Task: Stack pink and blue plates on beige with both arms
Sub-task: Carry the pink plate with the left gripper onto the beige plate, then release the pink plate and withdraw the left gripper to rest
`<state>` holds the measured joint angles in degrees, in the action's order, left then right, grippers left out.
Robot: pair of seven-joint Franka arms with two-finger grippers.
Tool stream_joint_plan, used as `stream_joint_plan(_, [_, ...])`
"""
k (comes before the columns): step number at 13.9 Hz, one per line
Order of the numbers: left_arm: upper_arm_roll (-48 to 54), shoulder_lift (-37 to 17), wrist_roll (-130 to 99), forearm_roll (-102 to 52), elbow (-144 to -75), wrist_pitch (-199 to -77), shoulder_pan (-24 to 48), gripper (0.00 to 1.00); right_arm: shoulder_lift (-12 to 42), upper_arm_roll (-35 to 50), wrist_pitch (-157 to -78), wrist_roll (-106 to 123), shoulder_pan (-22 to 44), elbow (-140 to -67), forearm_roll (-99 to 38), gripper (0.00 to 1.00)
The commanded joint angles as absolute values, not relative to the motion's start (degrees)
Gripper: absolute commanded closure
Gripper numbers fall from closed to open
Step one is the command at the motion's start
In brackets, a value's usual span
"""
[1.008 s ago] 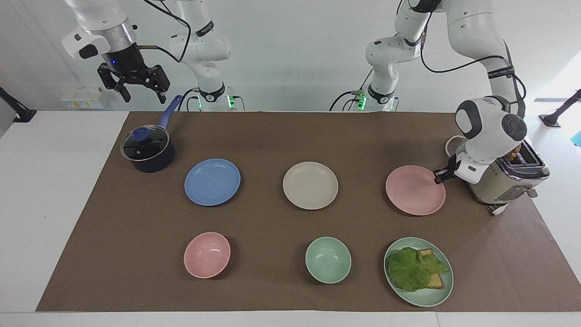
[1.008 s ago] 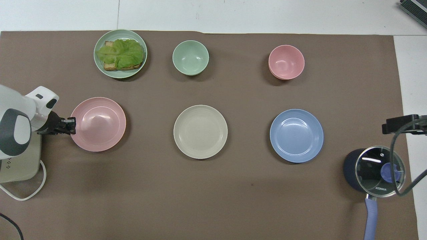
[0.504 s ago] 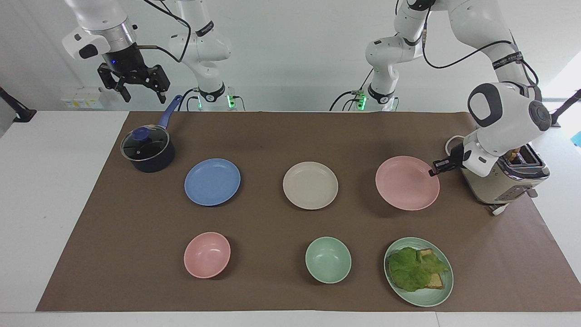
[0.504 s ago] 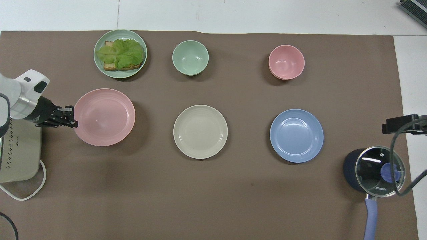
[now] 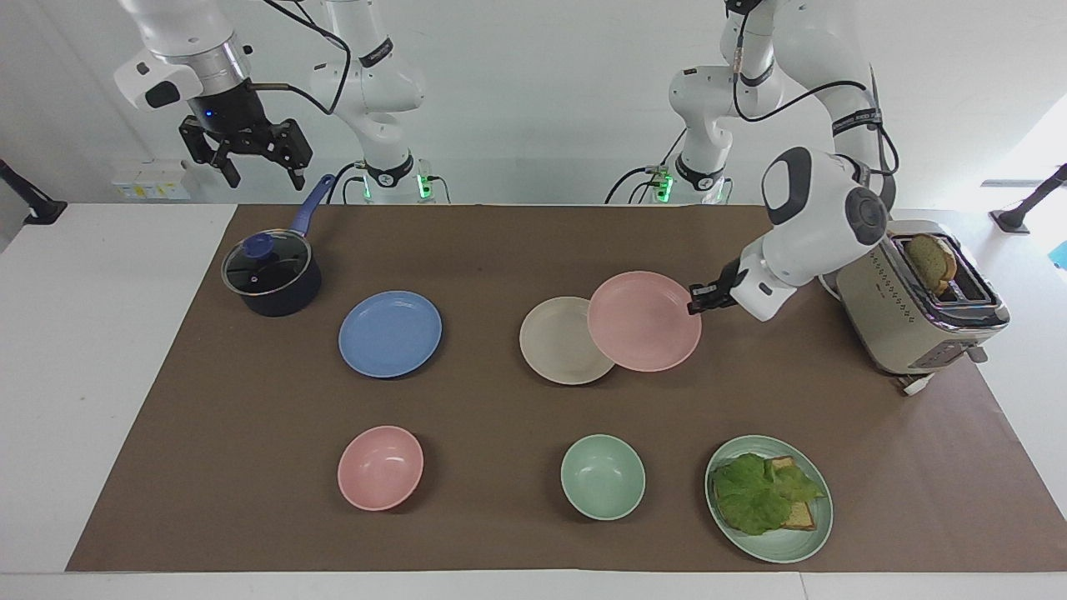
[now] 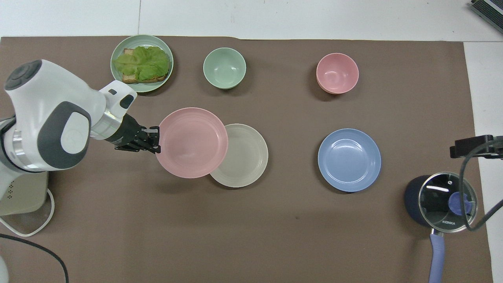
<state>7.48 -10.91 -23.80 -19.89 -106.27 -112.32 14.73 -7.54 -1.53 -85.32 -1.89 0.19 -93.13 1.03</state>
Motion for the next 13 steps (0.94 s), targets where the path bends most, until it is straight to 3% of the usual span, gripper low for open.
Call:
stream_joint_plan(1, [6.42, -9.32, -26.62, -20.92, -111.08, -117.84, 18.62, 1.0, -8.7, -1.58, -86.04, -0.62, -0.17, -94.57, -0.09, 0.0])
stream_joint_plan(7, [6.33, -9.49, -26.81, -20.92, -117.33, -125.68, 20.65, 1.0, -8.7, -1.58, -86.04, -0.62, -0.09, -94.57, -0.09, 0.0])
stream_joint_plan(8, [6.33, -9.49, -26.81, -20.92, -117.25, -125.77, 20.65, 0.96, -8.7, -1.58, -86.04, -0.62, -0.17, -94.57, -0.09, 0.0])
stream_joint_plan(9, [6.33, -9.49, -26.72, -20.92, -117.25, -125.77, 20.74, 0.39, -8.7, -1.58, -86.04, -0.62, -0.09, -94.57, -0.09, 0.0])
stream_joint_plan(10, [6.33, -9.49, -26.72, -20.92, -117.25, -125.77, 20.83, 0.0, -8.7, -1.58, -86.13, -0.7, -0.17, -94.57, -0.09, 0.0])
stream_joint_plan(13, [6.24, -9.58, -25.84, -20.83, -116.81, -125.34, 20.74, 0.0, -8.7, -1.58, -86.13, -0.62, -0.17, -94.57, -0.09, 0.0])
